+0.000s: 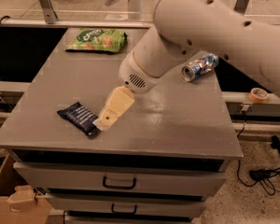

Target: Move rxbar blueberry near green rice chip bag

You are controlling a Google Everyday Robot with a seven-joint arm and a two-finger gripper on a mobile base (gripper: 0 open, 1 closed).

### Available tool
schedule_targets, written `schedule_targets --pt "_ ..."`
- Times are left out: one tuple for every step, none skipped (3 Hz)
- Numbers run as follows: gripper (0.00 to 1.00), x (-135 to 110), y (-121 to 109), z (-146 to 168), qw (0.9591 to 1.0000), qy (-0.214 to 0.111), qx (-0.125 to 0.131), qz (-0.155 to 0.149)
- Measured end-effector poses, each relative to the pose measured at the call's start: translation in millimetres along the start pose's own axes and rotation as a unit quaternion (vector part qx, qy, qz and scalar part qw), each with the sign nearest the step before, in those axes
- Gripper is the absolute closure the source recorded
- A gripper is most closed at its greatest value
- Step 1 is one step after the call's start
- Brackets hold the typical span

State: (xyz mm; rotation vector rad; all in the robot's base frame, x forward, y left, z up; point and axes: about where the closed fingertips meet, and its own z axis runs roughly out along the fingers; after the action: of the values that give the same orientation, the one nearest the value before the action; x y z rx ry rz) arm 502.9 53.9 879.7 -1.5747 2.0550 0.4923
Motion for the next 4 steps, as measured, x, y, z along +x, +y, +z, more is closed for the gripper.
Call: schedule_targets --pt "0.00 -11 2 39 0.9995 -0.015 -0.006 0.028" --pt "0.00 -22 3 69 0.9985 -0.026 -0.006 0.047" --pt "0.00 -30 5 88 0.9976 -0.033 -0.003 0.061" --pt "0.16 -35 12 100 0.9969 -0.037 0.002 0.069"
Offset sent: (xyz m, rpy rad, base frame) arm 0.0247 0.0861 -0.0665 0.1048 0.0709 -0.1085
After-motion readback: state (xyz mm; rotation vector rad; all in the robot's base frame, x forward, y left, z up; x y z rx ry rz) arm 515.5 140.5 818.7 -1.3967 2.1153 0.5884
